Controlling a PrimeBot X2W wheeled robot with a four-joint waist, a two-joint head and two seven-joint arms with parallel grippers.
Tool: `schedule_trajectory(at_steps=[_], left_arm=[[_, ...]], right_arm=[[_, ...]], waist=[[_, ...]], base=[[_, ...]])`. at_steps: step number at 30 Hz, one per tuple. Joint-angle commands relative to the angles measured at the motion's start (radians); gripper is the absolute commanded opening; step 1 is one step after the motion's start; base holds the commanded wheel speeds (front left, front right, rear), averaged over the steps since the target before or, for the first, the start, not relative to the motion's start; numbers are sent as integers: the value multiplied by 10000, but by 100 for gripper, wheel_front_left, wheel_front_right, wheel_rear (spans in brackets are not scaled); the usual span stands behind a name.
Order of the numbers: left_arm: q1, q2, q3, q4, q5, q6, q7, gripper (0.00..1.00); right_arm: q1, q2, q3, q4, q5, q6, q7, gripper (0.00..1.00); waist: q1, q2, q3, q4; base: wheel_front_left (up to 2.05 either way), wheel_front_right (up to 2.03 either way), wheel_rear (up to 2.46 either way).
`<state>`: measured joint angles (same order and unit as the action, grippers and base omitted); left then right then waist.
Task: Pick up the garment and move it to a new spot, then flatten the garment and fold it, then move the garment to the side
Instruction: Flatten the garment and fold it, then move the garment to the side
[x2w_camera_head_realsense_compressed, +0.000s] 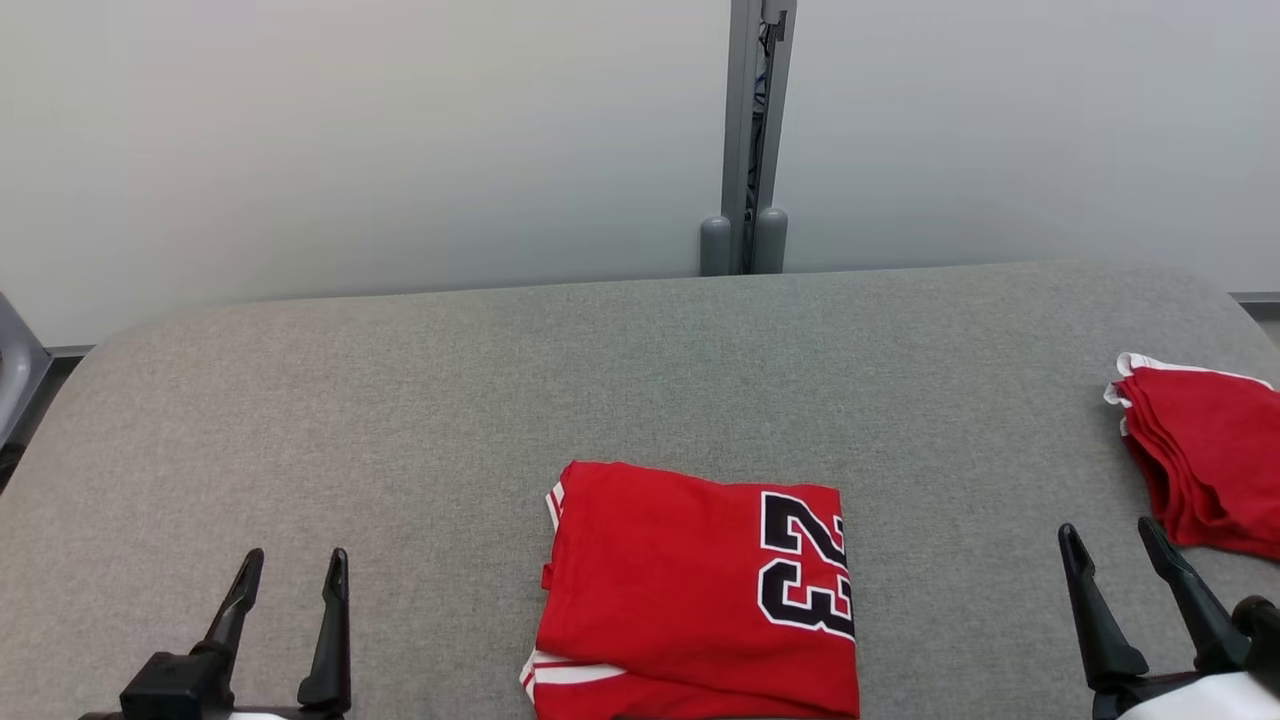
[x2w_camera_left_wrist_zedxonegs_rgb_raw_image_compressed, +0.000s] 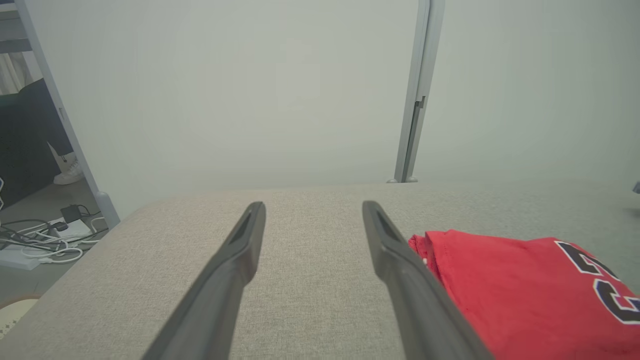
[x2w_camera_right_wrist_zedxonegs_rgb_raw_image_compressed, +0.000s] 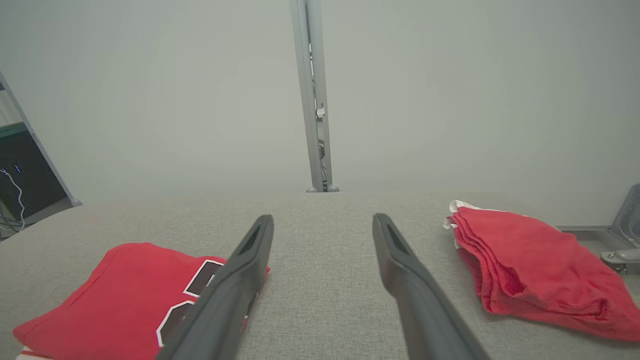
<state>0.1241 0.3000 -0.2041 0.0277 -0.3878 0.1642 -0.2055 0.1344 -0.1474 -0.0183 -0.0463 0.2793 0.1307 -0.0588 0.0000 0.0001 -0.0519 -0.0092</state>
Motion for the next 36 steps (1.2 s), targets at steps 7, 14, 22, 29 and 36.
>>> schedule_trajectory(at_steps=[7, 14, 22, 29, 36], left_arm=[[496, 71, -39, -159, -102, 141, 145, 100], [689, 122, -59, -229, -177, 229, 241, 100], [683, 148, -92, -226, -231, 245, 271, 100], [611, 180, -136, -210, -256, 280, 277, 100], [470, 173, -195, -224, -265, 298, 239, 100]], right_arm=[[651, 153, -270, -278, 3, 3, 251, 100], [792, 237, -344, -360, -21, 3, 365, 100], [815, 243, -342, -379, -54, 3, 428, 100], [843, 215, -405, -389, -182, 3, 507, 100], [850, 211, -465, -489, -236, 3, 564, 100]], waist=[[0, -1, -300, 36], [0, -1, -390, 72], [0, -1, -388, 52], [0, -1, -329, 89], [0, -1, -259, 157]], base=[[0, 0, 0], [0, 0, 0], [0, 0, 0], [0, 0, 0], [0, 0, 0]])
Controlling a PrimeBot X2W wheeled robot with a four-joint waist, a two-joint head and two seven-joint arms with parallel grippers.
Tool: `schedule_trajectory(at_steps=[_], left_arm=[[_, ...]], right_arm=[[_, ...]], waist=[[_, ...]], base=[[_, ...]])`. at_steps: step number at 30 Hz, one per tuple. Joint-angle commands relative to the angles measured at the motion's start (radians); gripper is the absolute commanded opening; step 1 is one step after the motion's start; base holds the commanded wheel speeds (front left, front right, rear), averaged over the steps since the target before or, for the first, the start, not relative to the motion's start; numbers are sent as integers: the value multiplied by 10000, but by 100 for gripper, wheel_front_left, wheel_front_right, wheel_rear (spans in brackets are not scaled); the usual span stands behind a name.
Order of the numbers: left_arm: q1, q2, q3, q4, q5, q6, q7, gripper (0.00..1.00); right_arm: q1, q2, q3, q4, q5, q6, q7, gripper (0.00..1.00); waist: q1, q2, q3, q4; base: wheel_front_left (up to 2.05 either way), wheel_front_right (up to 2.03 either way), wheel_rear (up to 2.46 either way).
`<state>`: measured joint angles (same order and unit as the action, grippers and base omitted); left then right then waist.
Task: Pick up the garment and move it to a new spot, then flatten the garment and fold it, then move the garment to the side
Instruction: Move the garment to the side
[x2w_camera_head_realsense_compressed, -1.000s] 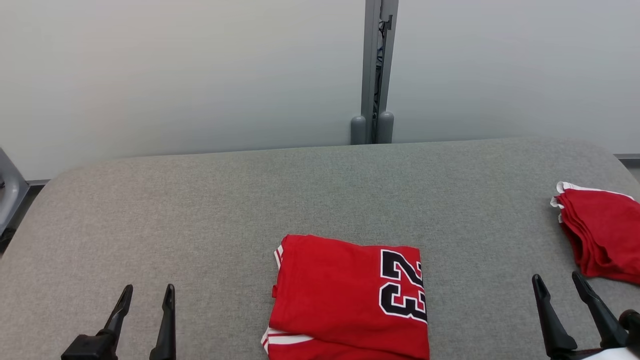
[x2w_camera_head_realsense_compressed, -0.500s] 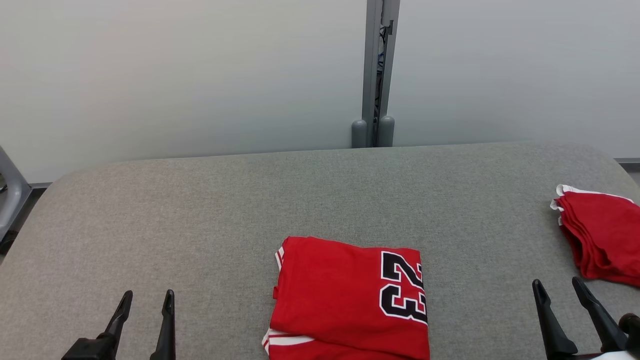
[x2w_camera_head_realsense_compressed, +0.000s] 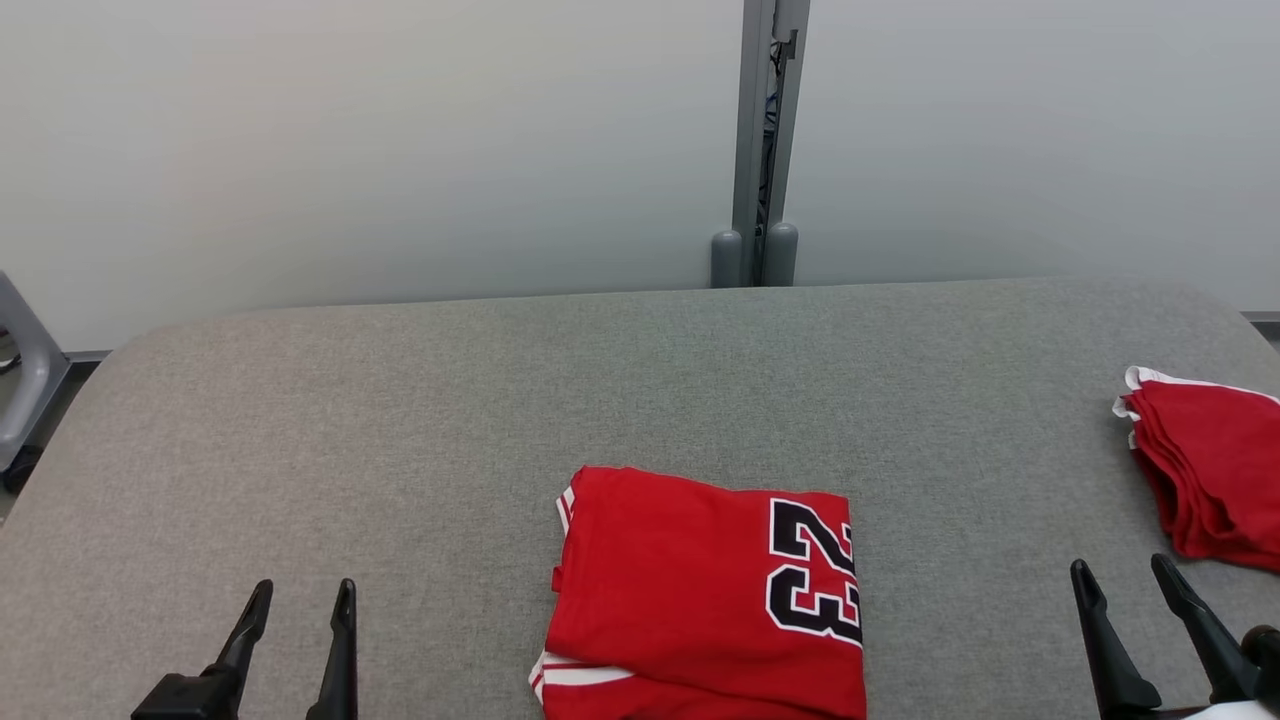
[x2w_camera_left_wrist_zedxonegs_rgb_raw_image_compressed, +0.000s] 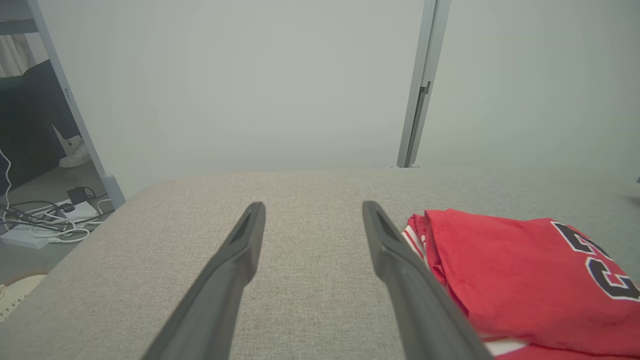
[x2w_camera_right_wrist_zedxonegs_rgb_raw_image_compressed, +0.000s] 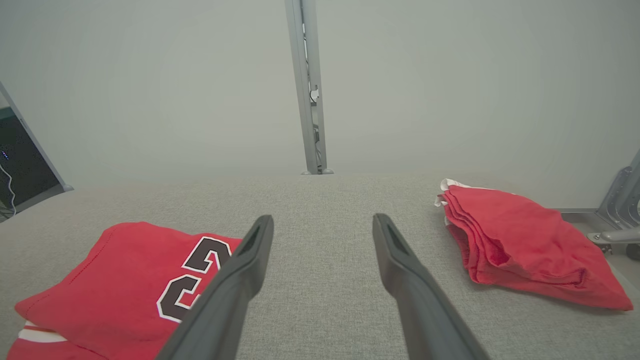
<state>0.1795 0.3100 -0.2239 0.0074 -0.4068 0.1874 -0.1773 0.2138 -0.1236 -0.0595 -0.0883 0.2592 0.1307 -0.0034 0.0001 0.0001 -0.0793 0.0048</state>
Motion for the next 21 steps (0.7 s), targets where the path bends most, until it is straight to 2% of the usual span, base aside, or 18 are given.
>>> schedule_trajectory(at_steps=[1, 8, 13, 21], left_arm=[[-147, 71, -19, -28, -67, 48, -46, 100], [-859, 35, -160, 26, 31, -153, -164, 100], [-1308, -57, -175, 163, -39, -306, -363, 100], [-2288, -323, -270, 496, 32, -667, -702, 100]], right_arm=[[49, -45, -74, -84, -33, 3, 22, 100], [-262, -201, -49, 39, -13, 3, 160, 100], [-539, -261, 332, 361, 54, 3, 296, 100], [-1452, -296, 1259, 1623, 220, 3, 315, 100]], waist=[[-1, -1, 42, 54], [-1, -1, 548, 744], [-1, -1, 1097, 1261], [-1, -1, 2318, 1967]], base=[[0, 0, 0], [0, 0, 0], [0, 0, 0], [0, 0, 0]])
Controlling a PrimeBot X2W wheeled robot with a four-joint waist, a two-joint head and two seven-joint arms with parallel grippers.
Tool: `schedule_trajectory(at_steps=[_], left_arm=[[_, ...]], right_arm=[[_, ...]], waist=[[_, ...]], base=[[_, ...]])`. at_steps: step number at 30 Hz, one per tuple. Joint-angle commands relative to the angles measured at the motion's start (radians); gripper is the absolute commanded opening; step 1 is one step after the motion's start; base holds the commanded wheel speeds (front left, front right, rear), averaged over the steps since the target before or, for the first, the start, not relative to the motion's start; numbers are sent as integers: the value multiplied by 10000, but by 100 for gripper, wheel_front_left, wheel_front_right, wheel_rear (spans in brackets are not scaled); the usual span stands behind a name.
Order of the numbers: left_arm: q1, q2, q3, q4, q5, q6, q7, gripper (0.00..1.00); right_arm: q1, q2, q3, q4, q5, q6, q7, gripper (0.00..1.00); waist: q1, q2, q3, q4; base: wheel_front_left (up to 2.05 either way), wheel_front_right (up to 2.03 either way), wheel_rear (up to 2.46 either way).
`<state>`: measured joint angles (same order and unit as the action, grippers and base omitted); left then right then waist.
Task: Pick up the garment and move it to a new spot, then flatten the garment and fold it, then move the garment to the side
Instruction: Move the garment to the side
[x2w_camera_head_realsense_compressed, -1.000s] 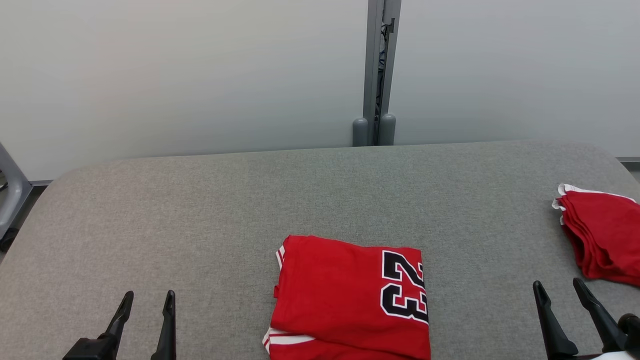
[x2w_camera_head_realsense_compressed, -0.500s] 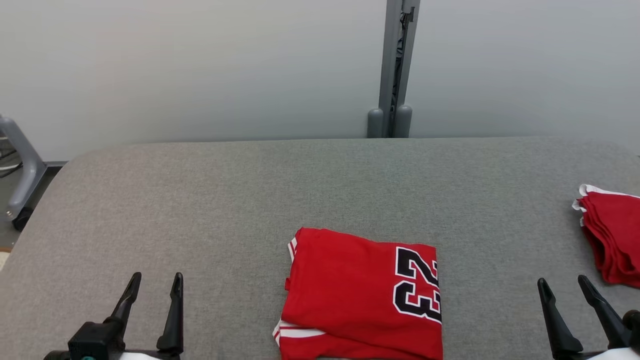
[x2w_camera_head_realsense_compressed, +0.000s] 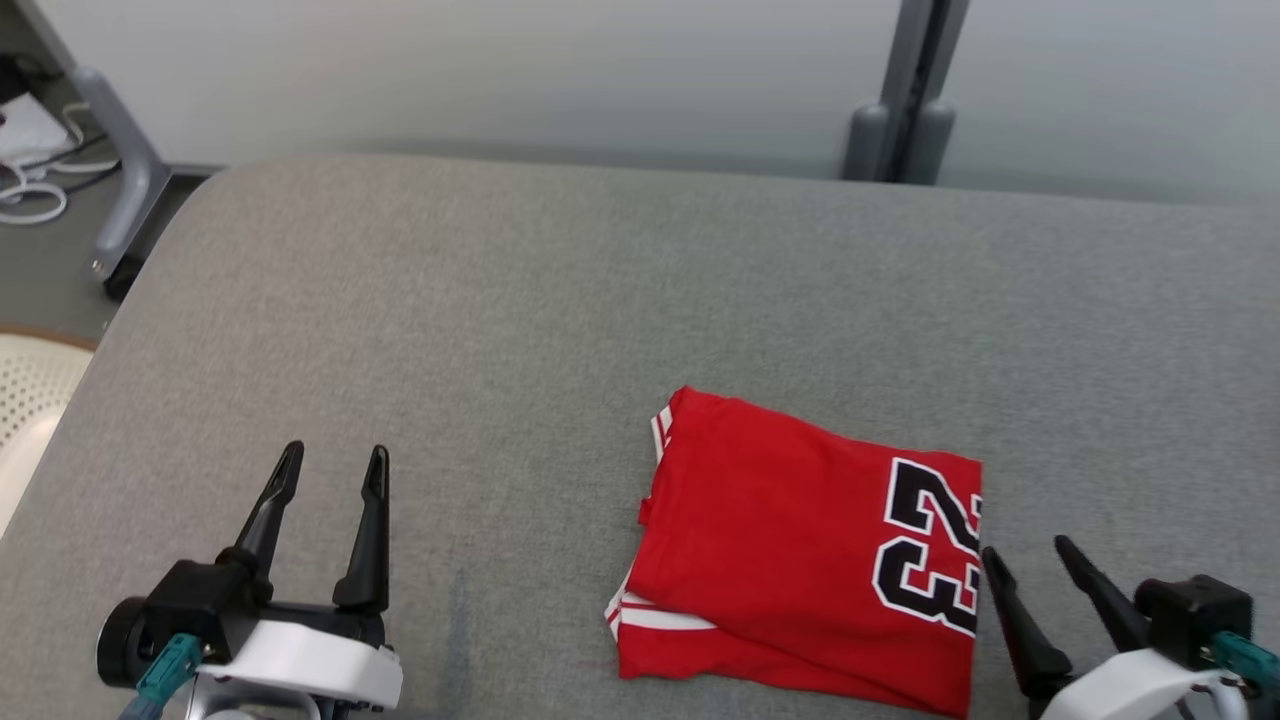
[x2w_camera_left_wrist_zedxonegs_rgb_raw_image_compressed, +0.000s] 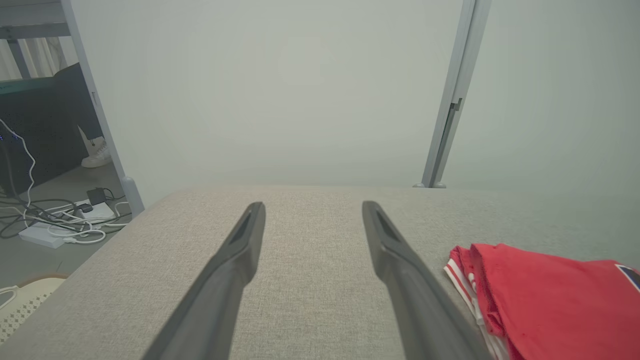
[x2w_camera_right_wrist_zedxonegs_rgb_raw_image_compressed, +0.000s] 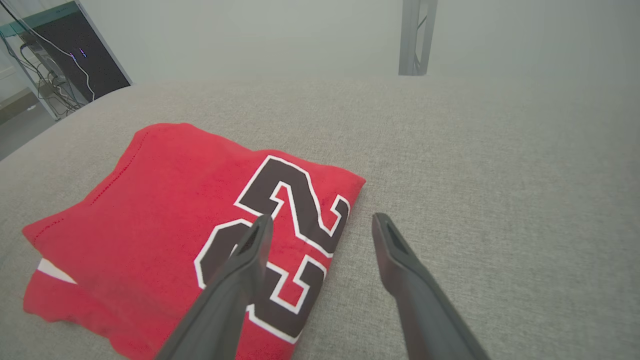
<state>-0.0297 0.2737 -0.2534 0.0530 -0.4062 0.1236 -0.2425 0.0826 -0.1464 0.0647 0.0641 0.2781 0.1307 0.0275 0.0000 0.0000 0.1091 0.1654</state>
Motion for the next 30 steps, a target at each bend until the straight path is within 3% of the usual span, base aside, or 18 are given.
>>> schedule_trajectory(at_steps=[1, 12, 13, 14, 15, 22, 30], left_arm=[[-301, -25, 27, 113, -8, -92, -65, 100], [-928, -379, 106, 741, 143, -422, -210, 100], [-948, -407, 126, 772, 171, -451, -215, 100], [-960, -420, 162, 789, 197, -458, -220, 100], [-966, -432, 194, 821, 229, -489, -224, 100], [-662, -487, 470, 889, 313, -602, -223, 100], [-370, -396, 767, 652, 469, -539, -213, 100]], right_arm=[[-256, -76, 156, 358, 91, 3, 7, 100], [-936, -89, 974, 2809, 656, 3, 89, 100], [-973, -96, 1064, 2983, 724, 3, 169, 78], [-982, -87, 1159, 3117, 801, 3, 261, 43], [-1016, -85, 1280, 3227, 910, 3, 314, 0], [-1350, -423, 1744, 3189, 1115, 1, -1, 0], [-1817, -1294, 2116, 2332, 858, 1, 74, 0]], waist=[[0, 0, 559, 429], [0, 0, 1020, 699], [0, 0, 1022, 687], [0, 0, 1019, 669], [0, 0, 1013, 650], [0, 0, 687, 210], [0, 0, 490, -976]], base=[[0, 0, 0], [0, 0, 0], [0, 0, 0], [0, 0, 0], [0, 0, 0], [0, 0, 0], [0, 0, 0]])
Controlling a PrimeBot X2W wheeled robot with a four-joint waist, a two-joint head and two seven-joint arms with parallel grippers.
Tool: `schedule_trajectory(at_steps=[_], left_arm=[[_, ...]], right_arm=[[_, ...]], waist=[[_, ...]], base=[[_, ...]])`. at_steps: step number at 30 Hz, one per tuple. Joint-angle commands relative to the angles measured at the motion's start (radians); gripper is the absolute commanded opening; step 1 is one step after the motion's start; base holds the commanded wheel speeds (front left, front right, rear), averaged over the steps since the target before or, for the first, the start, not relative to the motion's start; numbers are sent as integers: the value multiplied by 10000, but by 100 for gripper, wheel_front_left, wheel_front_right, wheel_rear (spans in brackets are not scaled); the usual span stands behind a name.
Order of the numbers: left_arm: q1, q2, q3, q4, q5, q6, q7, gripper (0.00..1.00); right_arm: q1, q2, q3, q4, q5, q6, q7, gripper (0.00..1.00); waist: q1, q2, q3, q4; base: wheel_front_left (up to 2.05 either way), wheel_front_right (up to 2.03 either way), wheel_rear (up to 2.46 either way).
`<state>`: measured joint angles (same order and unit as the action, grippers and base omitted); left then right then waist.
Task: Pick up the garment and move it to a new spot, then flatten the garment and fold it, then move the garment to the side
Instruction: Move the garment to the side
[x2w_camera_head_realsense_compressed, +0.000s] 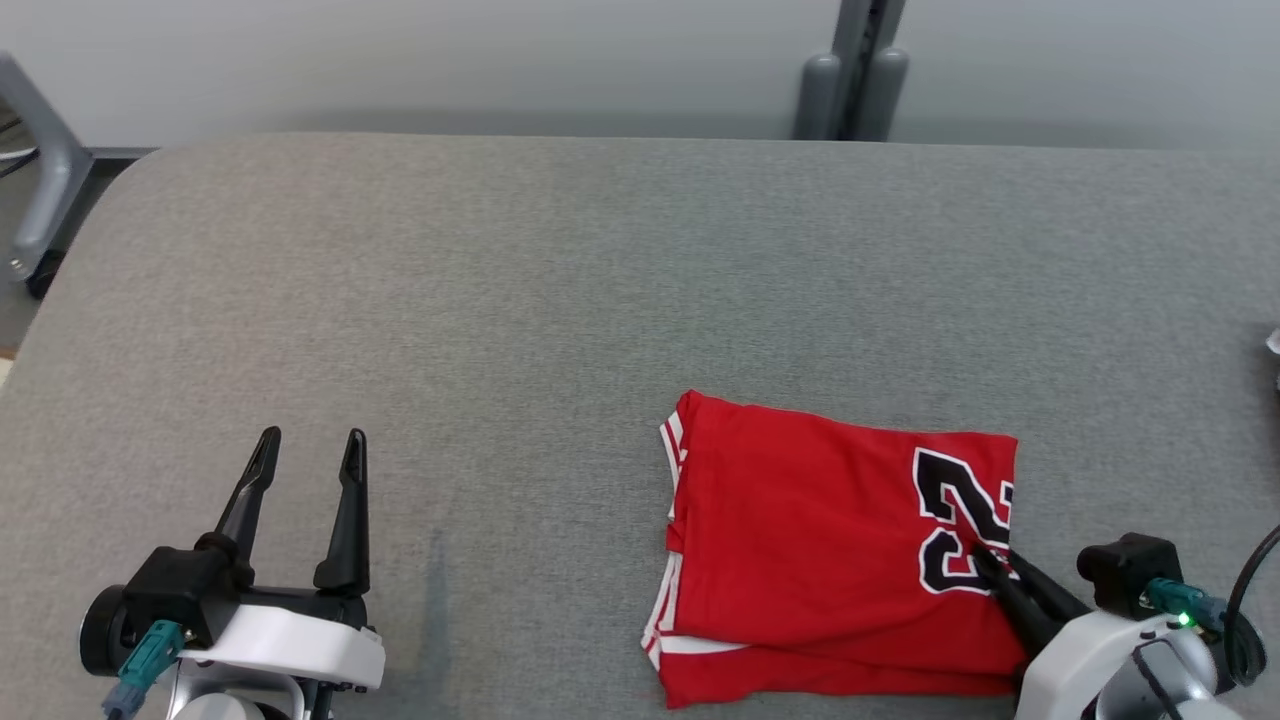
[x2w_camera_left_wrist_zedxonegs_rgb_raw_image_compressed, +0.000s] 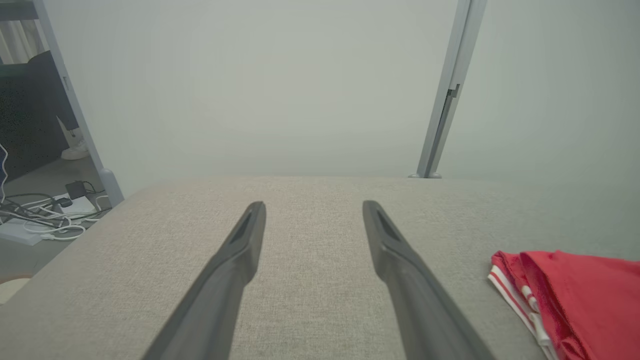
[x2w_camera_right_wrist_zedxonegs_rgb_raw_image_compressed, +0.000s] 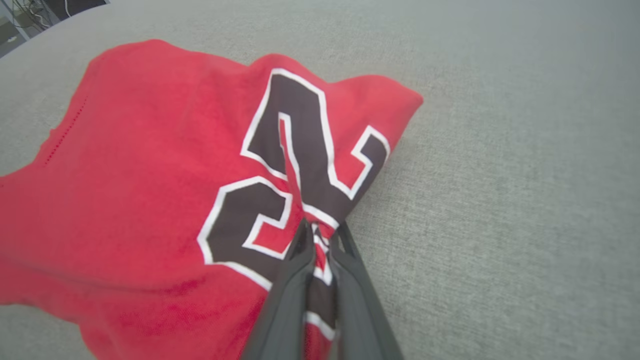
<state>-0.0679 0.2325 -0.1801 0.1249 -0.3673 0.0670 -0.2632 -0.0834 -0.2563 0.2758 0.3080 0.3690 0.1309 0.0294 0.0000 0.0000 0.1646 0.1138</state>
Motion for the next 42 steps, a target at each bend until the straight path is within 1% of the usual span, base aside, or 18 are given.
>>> schedule_trajectory(at_steps=[1, 5, 8, 10, 14, 19, 20, 21, 26, 29, 34, 37, 41, 42], left_arm=[[7, 7, 34, -100, 70, 11, -6, 100], [-28, 48, 54, -227, 146, -4, -5, 100], [-62, 91, 58, -313, 163, -11, -5, 100], [-98, 138, 49, -381, 170, -27, -5, 100], [-345, 266, -26, -525, 222, -94, 52, 100], [-668, 647, 42, -987, 318, -148, 345, 100], [-771, 764, 56, -1097, 383, -175, 414, 100], [-771, 764, 56, -1097, 383, -175, 414, 100], [-1080, 1332, 158, -1664, 537, -246, 884, 100], [-1128, 1723, 356, -2039, 611, -199, 1177, 100], [-979, 2226, 494, -2611, 693, -217, 1645, 100], [-1023, 2359, 439, -2863, 762, -265, 1845, 100], [-1278, 2484, 371, -3102, 816, -273, 2027, 100], [-1305, 2486, 352, -3133, 822, -279, 2066, 100]], right_arm=[[-147, -450, 30, -222, -172, 0, 123, 0], [-241, -1339, -59, -616, -275, 0, 439, 0], [-363, -1808, -249, -892, -233, 0, 626, 0], [-518, -2003, -325, -1059, -193, 0, 648, 0], [-1061, -2077, -486, -1204, -62, 0, 568, 0], [-2455, -1774, -769, -837, 18, 0, 29, 0], [-2730, -1754, -882, -680, -42, 0, -87, 0], [-2730, -1754, -882, -680, -42, 0, -87, 0], [-4123, -1688, -1356, 266, -121, 0, -786, 0], [-4950, -1633, -1640, 912, -81, 0, -1150, 0], [-6113, -1589, -2462, 2276, -140, 0, -1778, 0], [-6665, -1655, -3029, 3074, -172, 0, -2034, 0], [-7140, -1693, -3253, 3930, -367, 0, -2278, 0], [-7242, -1667, -3277, 4111, -453, 0, -2354, 5]], waist=[[0, 0, -53, -613], [0, 0, 57, -1305], [0, 0, 167, -1788], [0, 0, 277, -2101], [0, 0, 651, -2625], [0, 0, 1553, -3299], [0, 0, 1736, -3392], [0, 0, 1736, -3392], [0, 0, 2580, -3826], [0, 0, 3038, -4181], [0, 0, 3587, -4563], [0, 0, 3816, -4630], [0, 0, 4038, -4630], [0, 0, 4065, -4631]], base=[[0, 0, 0], [0, 0, 0], [0, 0, 0], [0, 0, 0], [0, 0, 0], [0, 0, 0], [0, 0, 0], [0, 0, 0], [0, 0, 0], [0, 0, 0], [0, 0, 0], [0, 0, 0], [0, 0, 0], [0, 0, 0]])
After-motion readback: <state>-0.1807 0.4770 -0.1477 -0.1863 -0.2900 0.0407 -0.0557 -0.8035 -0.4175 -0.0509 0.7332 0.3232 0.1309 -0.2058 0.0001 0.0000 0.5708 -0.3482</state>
